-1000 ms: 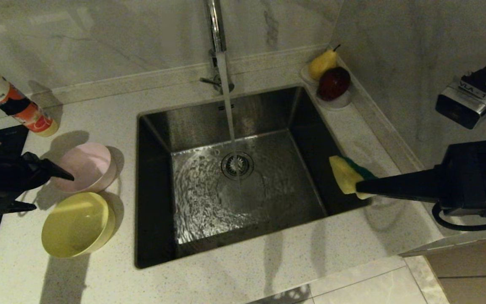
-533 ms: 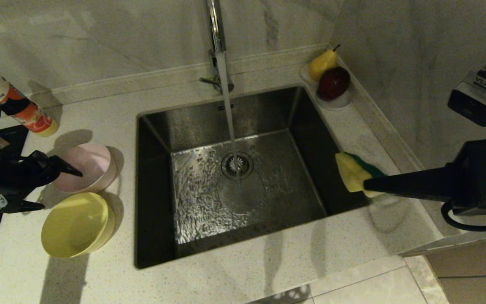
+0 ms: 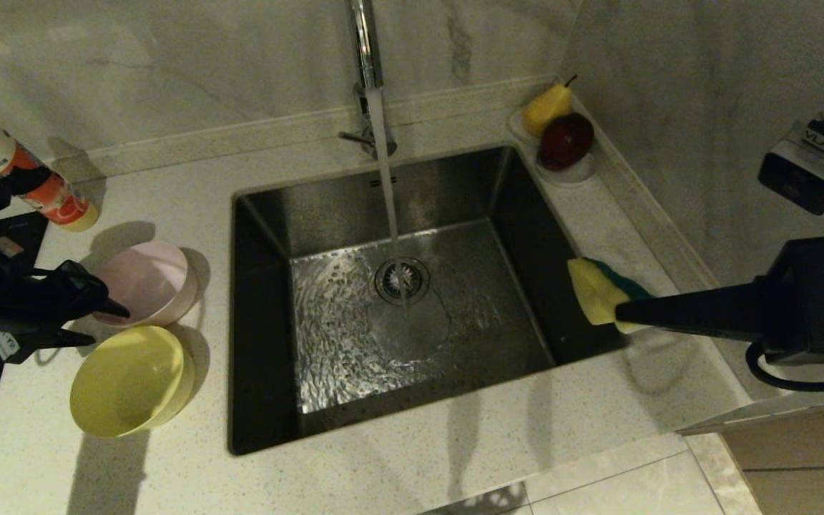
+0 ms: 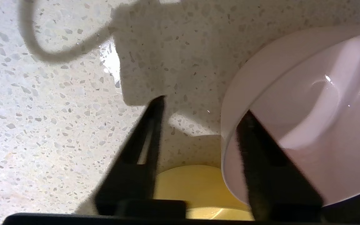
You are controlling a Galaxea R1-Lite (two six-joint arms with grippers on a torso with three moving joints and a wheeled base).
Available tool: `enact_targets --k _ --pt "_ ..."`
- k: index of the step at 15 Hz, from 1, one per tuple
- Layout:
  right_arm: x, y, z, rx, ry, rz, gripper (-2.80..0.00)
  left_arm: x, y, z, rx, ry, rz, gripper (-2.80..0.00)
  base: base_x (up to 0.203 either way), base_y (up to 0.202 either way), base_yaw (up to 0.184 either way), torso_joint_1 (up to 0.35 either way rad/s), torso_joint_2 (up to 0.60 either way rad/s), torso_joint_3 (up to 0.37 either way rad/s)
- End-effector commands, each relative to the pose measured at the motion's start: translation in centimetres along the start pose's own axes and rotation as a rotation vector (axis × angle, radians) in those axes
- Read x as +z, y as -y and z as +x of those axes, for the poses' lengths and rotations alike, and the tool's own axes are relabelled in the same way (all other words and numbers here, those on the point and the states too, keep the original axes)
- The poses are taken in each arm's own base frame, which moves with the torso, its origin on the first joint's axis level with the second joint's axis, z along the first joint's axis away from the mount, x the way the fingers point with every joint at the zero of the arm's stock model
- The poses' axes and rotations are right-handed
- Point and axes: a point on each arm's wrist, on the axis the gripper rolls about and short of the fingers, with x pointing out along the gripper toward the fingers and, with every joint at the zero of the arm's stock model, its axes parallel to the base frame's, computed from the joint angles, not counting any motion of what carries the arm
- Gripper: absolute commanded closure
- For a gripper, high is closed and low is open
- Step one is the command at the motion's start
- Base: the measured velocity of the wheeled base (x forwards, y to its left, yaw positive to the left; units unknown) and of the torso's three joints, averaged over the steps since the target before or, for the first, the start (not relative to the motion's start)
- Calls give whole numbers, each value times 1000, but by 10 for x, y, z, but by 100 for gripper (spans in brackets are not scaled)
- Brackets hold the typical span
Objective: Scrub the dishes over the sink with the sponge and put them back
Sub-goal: Wash the bowl
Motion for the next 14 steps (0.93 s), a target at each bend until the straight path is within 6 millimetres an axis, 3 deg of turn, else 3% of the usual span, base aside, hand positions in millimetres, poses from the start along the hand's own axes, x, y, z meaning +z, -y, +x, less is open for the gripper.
enact_targets --k 1,6,12,14 --pt "0 1 2 0 -7 6 0 0 -1 3 6 -6 -6 0 0 0 0 0 0 0" --pt "0 1 2 -1 -10 9 0 13 7 -15 -22 89 -26 0 0 0 0 0 0 0" --pt "0 0 3 4 -13 7 0 29 26 -77 -117 300 -72 0 0 0 0 0 0 0" --pt "-1 -1 2 9 -11 3 0 27 45 -90 -184 324 -33 0 0 0 0 0 0 0"
